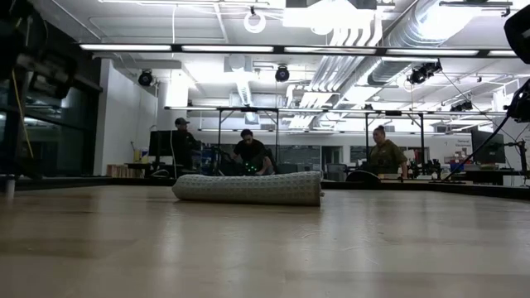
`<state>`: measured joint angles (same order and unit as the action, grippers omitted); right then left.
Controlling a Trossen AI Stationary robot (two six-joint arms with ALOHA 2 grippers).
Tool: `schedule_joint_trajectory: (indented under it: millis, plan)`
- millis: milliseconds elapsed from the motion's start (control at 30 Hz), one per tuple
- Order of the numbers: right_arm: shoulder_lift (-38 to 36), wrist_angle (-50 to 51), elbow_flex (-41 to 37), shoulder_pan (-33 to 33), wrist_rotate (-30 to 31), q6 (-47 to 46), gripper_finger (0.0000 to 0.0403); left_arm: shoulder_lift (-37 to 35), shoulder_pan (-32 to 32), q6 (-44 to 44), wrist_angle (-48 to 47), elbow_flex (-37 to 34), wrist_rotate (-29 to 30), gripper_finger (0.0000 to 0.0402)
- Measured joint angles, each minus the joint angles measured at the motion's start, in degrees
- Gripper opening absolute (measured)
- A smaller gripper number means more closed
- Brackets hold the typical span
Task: Fold microfiber towels
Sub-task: Return to Home Position
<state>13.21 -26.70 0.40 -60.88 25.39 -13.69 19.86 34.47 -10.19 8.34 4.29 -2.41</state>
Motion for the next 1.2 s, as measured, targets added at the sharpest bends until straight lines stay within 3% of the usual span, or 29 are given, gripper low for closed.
schedule_joint_trajectory:
  millis: [200,400,533,733,1200]
  plan:
    - [0.0,1.4,-0.1,0.0,0.0,0.0,0.0002,-5.7,0.4,-0.6,-2.0,-3.2,3.1,0.0010]
    - [0.0,6.3,-0.1,0.0,1.5,-0.2,0.0002,-7.0,0.4,-0.6,-7.2,-3.4,3.5,0.0010]
    - [0.0,12.4,-0.1,0.0,8.0,-2.5,0.0002,-6.4,0.4,0.8,-7.5,-3.4,4.3,0.0010]
    - [0.4,22.2,-0.1,0.0,19.7,-13.2,0.0003,-5.7,0.4,0.9,-7.6,-3.5,3.1,0.0010]
    - [-2.8,21.6,-0.1,0.0,10.8,-3.9,0.0003,-2.0,0.4,1.1,-7.7,-3.6,2.8,0.0010]
